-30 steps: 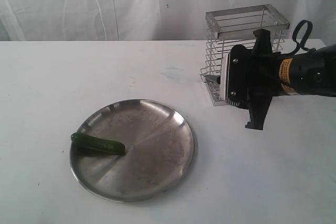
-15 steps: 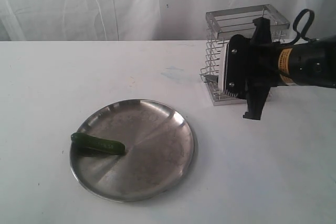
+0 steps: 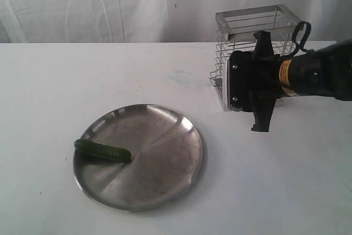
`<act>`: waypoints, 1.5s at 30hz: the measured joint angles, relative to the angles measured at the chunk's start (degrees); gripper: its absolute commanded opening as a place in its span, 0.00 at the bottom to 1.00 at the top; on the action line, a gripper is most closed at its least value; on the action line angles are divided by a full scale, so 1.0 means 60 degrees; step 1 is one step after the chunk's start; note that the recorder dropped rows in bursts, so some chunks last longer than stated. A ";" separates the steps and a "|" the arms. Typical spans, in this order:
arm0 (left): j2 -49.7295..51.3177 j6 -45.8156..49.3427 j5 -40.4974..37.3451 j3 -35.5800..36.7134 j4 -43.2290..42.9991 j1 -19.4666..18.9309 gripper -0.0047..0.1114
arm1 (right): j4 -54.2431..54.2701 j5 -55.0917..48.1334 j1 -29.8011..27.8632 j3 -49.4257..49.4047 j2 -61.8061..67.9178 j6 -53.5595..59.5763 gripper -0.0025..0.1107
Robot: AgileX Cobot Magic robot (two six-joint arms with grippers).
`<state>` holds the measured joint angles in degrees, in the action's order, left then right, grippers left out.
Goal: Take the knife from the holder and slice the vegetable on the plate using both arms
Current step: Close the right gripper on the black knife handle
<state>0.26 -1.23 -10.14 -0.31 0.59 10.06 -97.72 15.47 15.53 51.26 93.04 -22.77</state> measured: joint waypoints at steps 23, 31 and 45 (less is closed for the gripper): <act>0.0000 0.0000 0.0000 0.0000 0.0000 0.0000 0.04 | 0.0021 -0.0265 0.0000 0.0702 0.0903 0.0035 0.52; 0.0000 0.0000 0.0000 0.0000 0.0000 0.0000 0.04 | 0.0021 -0.0248 0.0000 0.1049 0.0907 0.0052 0.39; 0.0000 0.0000 0.0000 0.0000 0.0000 0.0000 0.04 | 0.0003 -0.0405 0.0000 0.1049 0.0530 -0.1351 0.04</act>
<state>0.26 -1.23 -10.14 -0.31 0.59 10.06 -97.70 13.04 15.53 57.55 96.23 -30.88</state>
